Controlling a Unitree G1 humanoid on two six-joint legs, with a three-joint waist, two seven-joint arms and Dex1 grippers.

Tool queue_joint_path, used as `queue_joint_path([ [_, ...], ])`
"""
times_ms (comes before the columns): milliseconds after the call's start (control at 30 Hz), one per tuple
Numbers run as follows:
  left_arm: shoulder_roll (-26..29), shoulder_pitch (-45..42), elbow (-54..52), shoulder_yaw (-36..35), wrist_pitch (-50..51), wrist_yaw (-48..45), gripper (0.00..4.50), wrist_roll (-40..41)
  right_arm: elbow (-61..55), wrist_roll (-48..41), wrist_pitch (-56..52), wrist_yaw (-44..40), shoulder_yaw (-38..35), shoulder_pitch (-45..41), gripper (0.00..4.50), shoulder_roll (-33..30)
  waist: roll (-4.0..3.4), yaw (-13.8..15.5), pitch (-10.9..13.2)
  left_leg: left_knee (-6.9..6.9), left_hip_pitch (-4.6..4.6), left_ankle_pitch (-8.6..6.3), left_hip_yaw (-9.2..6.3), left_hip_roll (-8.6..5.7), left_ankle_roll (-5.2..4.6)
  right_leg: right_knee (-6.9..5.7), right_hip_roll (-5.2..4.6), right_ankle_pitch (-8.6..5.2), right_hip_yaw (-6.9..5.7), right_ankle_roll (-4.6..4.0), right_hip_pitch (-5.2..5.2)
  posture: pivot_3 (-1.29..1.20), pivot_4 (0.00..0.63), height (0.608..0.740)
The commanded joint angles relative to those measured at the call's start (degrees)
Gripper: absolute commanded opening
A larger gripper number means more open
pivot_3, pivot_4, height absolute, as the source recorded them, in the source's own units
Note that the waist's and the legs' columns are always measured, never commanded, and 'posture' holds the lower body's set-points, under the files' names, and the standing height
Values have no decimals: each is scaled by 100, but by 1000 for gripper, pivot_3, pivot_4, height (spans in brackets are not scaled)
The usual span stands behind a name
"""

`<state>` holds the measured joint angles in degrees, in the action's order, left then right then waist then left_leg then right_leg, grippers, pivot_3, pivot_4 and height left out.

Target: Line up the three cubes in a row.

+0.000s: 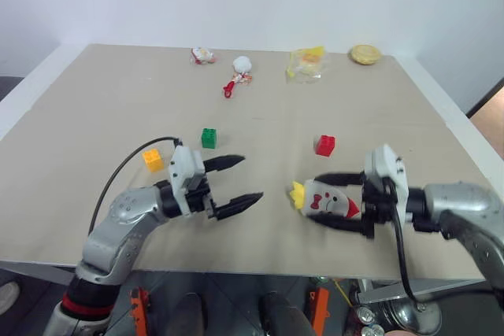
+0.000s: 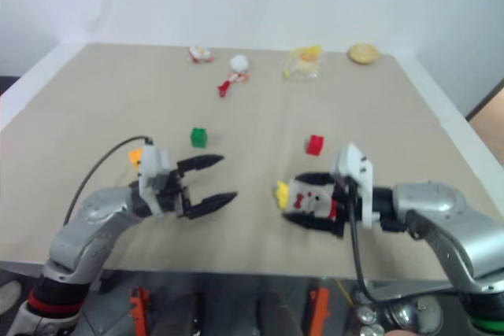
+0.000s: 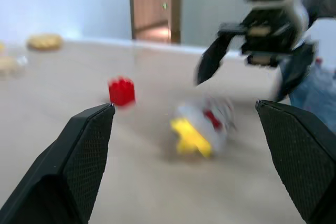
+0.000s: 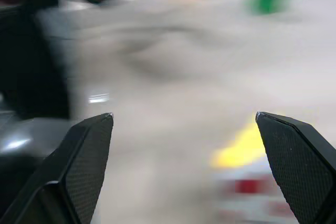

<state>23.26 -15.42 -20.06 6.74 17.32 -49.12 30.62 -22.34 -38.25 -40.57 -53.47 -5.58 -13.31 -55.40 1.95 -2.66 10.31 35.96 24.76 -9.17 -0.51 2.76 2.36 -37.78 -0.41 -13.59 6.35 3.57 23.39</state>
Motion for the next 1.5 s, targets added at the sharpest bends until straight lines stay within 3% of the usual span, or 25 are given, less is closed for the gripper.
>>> queue_joint_path([
  [33,-165,-81,-12,119,-183,119,4440,-195,559,533,-57,149,335,-186,4500,-6,-1,1,0,-4,3,-2,0,0,-2,0,0,-2,1,2,2,0,150,740],
  [167,-309,-128,23,176,-217,169,4440,-272,877,866,-67,37,643,-232,4500,-30,-4,5,0,-26,12,-8,-9,-8,-11,0,5,-20,5,16,8,0,150,740],
  [200,-335,-140,30,194,-236,171,4500,-291,956,921,-62,-30,717,-227,3989,-35,-5,5,0,-27,12,-11,-10,-8,-15,0,6,-18,5,24,8,0,150,740],
  [233,-352,-147,34,204,-246,170,4500,-305,1004,963,-35,-87,760,-216,3939,-39,-4,5,0,-28,11,-12,-12,-8,-17,0,7,-14,5,33,7,0,150,740],
  [333,-375,-159,43,204,-259,151,4500,-314,1083,944,-63,-121,716,-225,3067,20,-4,4,0,-28,9,-13,-14,-8,-18,0,9,-14,4,33,5,0,150,740],
  [433,-399,-189,93,181,-272,119,4500,-316,1036,862,-140,-157,637,-215,1808,21,-4,2,0,1,6,-12,-14,-8,-19,0,7,-14,4,18,-7,0,150,740],
  [500,-439,-239,152,166,-273,108,4500,-300,979,809,-184,-172,558,-191,1376,14,-4,1,0,11,7,-12,-13,-8,-19,0,6,-12,5,19,-9,0,150,740],
  [633,-502,-377,306,82,-238,-9,4500,-136,662,423,-457,-213,4,74,54,-100,-4,8,0,28,15,-12,-12,-8,-20,0,5,-8,5,21,-9,0,150,740],
  [800,-591,-653,666,92,-232,-334,4500,84,572,-2,-926,359,-1296,232,19,4,-8,7,2,28,28,-12,-12,-8,-20,0,5,-8,5,24,-2,0,150,740],
  [1033,-1234,-1373,1669,298,-577,-576,4500,-98,1418,937,-1134,2837,-2592,-163,19,511,-9,5,1,31,30,-12,-16,-11,-20,0,7,-6,3,26,-2,0,150,740],
  [1200,-2134,-2153,3007,508,-1301,-757,4500,-444,1847,1747,-1334,4473,-3009,-205,19,1038,-12,25,-1,31,37,-12,-18,-23,-21,2,2,-7,10,31,-3,0,150,740],
  [1433,-2772,-2582,4005,703,-1998,-1123,4500,-804,2488,2199,-766,5403,-3278,-379,19,1635,-50,-19,-9,10,24,-25,-8,-24,-47,2,12,-13,33,35,4,0,150,740],
  [1467,-2817,-2589,4035,699,-2031,-1124,4500,-827,2554,2222,-671,5444,-3316,-411,832,1644,-64,-19,-10,7,23,-25,-7,-24,-47,2,12,-13,34,35,3,0,150,740],
  [1500,-2854,-2590,4052,692,-2060,-1122,4500,-846,2621,2249,-548,5470,-3344,-439,1171,1642,-79,-18,-11,7,24,-25,-5,-25,-47,2,12,-13,38,35,5,0,150,740],
])
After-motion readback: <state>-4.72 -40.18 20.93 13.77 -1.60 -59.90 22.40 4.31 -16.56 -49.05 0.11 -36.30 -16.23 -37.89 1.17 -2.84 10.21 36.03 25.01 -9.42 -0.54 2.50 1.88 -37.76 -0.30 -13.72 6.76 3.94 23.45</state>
